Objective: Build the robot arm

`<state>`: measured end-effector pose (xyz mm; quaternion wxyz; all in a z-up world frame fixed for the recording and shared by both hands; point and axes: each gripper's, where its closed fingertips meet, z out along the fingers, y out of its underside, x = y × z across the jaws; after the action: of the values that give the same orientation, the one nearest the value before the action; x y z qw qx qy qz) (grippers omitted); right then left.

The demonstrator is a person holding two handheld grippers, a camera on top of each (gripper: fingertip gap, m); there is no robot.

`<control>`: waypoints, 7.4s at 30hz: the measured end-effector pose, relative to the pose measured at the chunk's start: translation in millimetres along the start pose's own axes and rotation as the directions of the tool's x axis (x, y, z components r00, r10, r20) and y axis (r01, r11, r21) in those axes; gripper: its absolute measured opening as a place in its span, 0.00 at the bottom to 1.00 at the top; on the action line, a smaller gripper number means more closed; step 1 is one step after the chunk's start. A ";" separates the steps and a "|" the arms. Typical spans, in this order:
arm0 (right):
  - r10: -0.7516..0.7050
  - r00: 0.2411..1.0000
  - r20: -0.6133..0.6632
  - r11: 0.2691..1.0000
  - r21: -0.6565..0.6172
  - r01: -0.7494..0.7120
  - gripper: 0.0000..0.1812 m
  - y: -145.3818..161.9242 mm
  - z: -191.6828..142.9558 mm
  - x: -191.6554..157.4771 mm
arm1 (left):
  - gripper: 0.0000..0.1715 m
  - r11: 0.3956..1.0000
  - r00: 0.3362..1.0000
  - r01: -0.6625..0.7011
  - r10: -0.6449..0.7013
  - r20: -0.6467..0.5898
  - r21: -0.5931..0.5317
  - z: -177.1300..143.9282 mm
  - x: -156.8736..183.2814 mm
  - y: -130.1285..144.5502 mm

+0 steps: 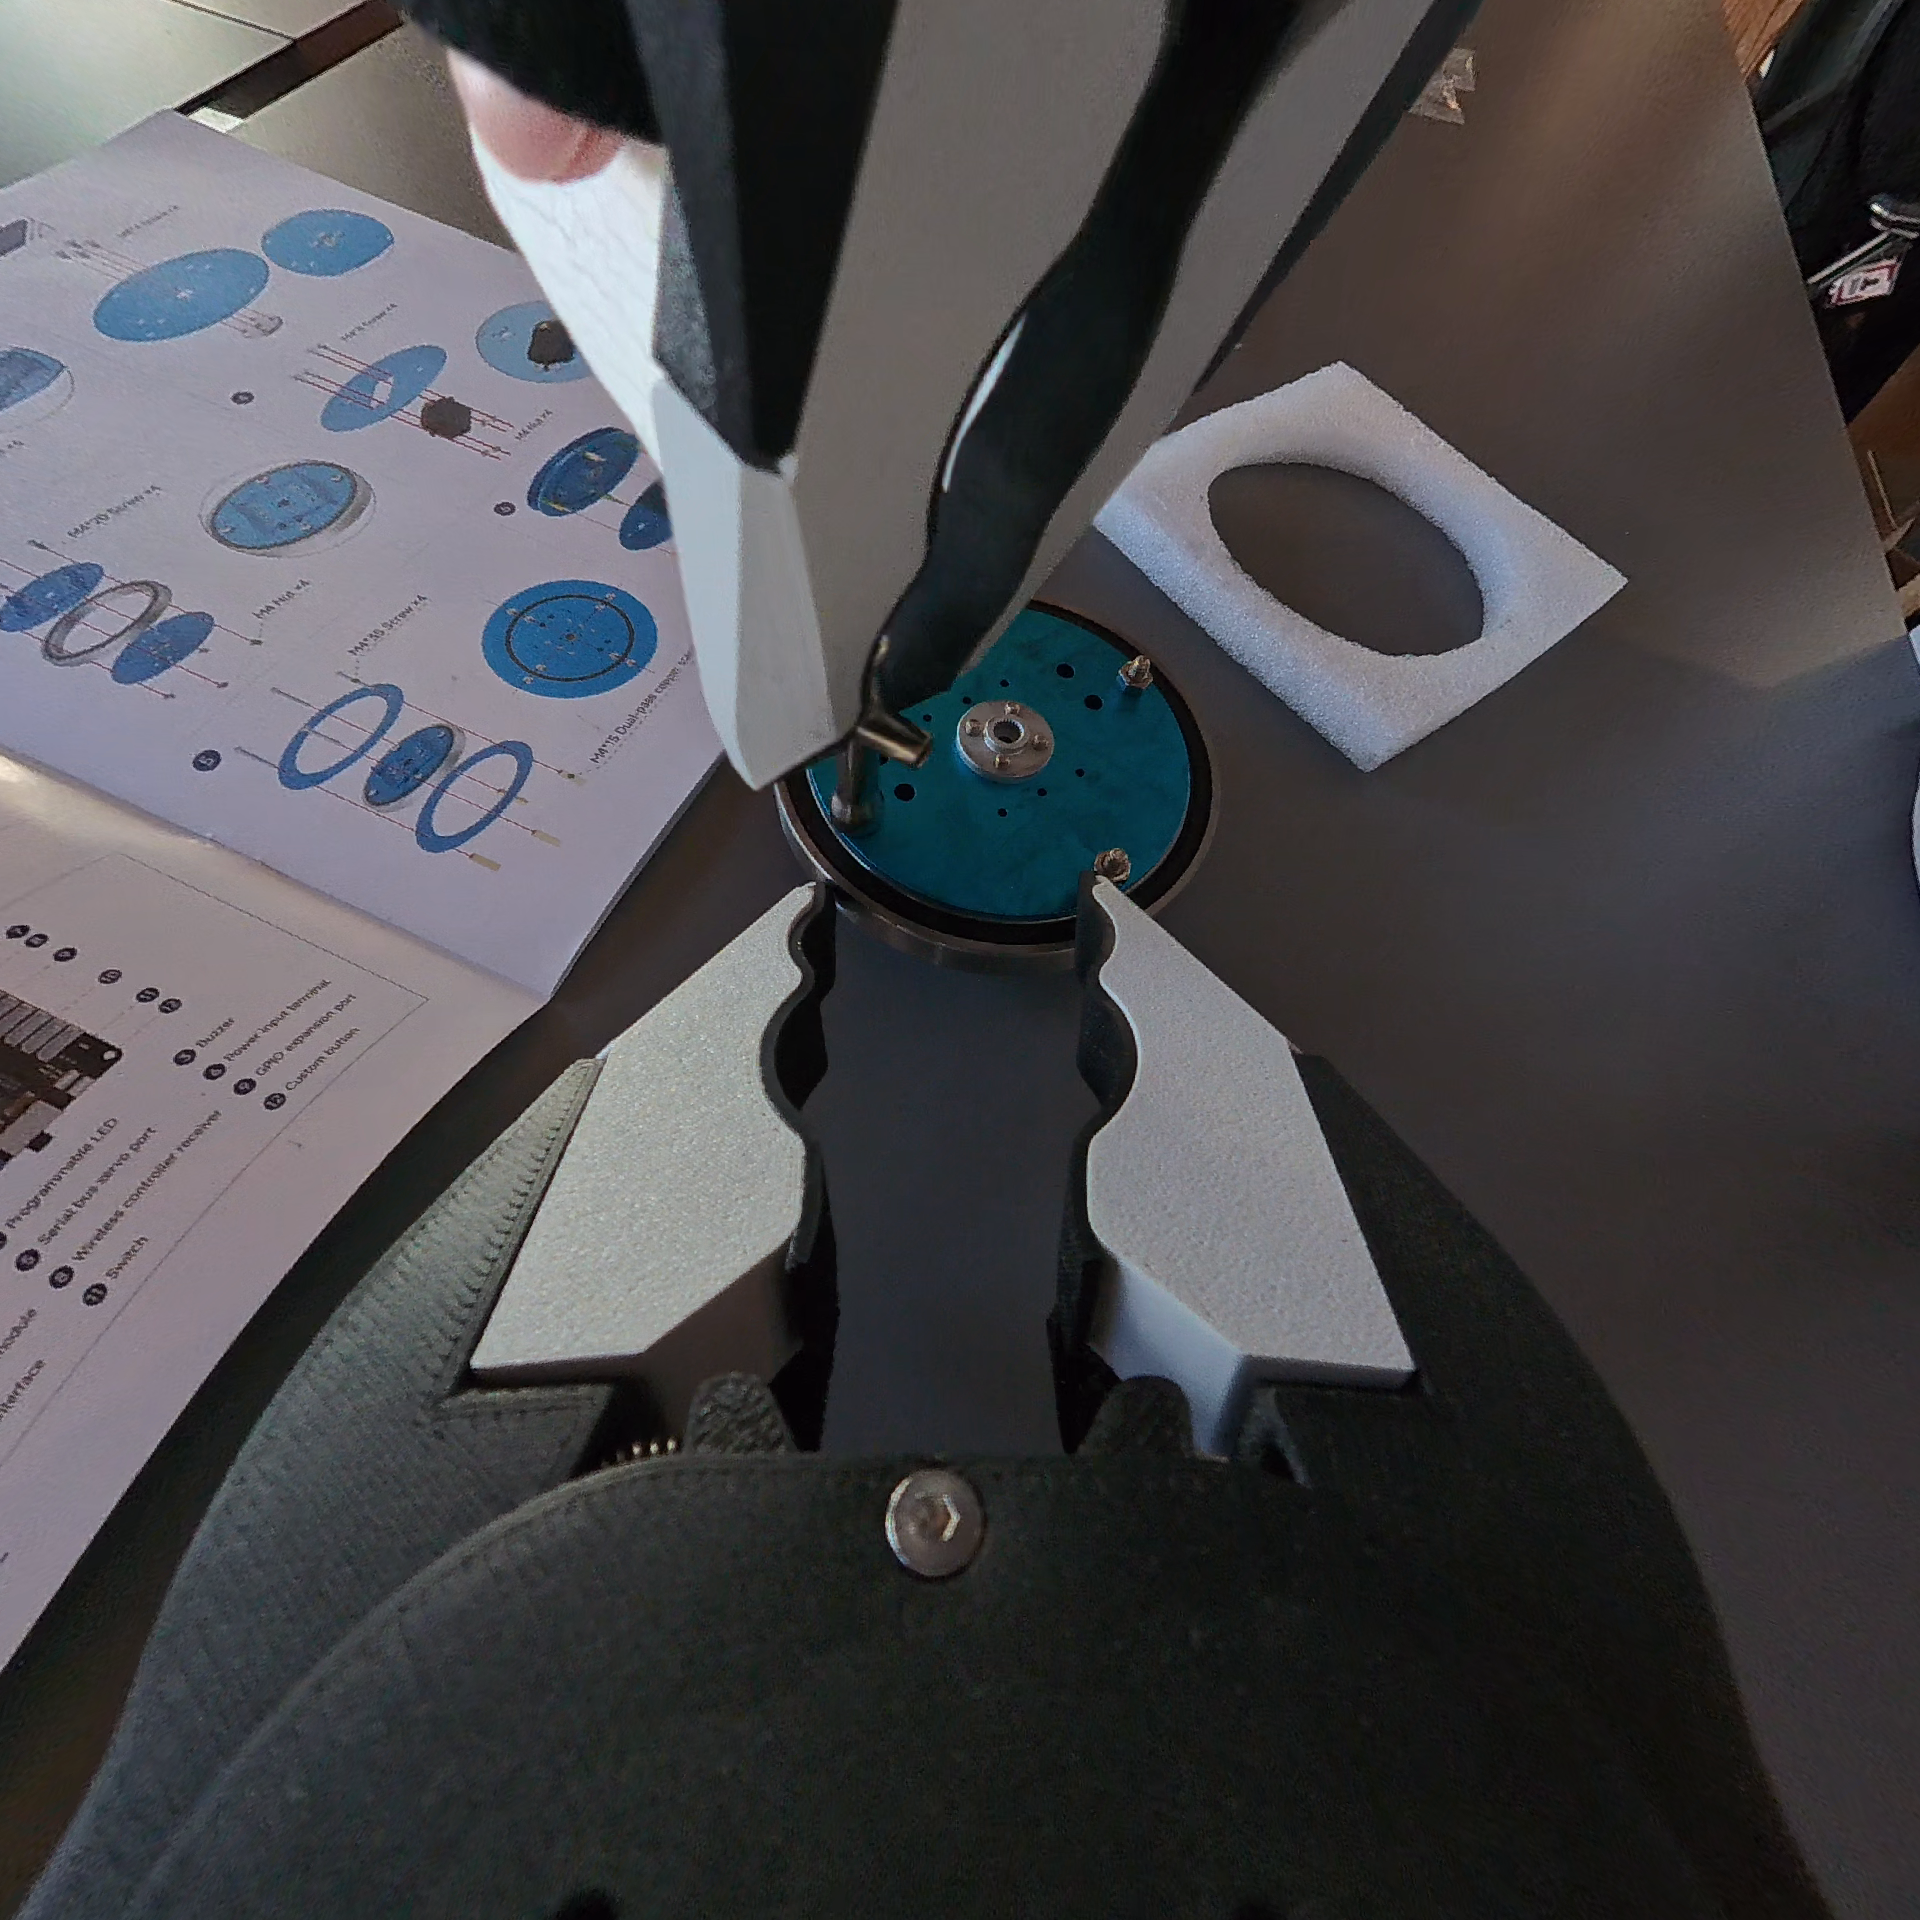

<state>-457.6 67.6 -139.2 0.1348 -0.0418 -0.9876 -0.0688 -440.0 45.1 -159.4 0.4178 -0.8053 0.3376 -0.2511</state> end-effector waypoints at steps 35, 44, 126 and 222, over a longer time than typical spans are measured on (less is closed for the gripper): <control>0.110 0.986 0.127 0.994 -0.026 -0.108 0.04 5.5 4.8 -6.5 | 0.33 0.991 0.999 -0.042 0.038 -0.028 -0.130 -5.8 2.1 24.8; 0.050 0.992 0.112 0.997 -0.067 -0.042 0.04 2.0 4.7 -6.6 | 0.30 0.992 1.000 -0.007 0.005 -0.014 -0.125 0.2 0.0 23.2; 0.866 0.400 0.299 0.094 0.689 -0.718 0.03 58.3 -25.9 6.2 | 0.23 0.977 0.989 0.137 -0.144 0.027 0.163 -23.2 -19.8 -20.4; 0.721 0.647 0.248 0.267 0.762 -0.590 0.11 0.8 -43.0 -61.4 | 0.04 0.969 0.987 -0.157 0.163 0.014 -0.189 37.1 37.7 -51.9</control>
<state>-387.4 58.1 -114.8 0.2269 -0.3769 -0.7857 0.4349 -372.8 57.3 -130.5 0.3639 -0.8148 0.4174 -0.1718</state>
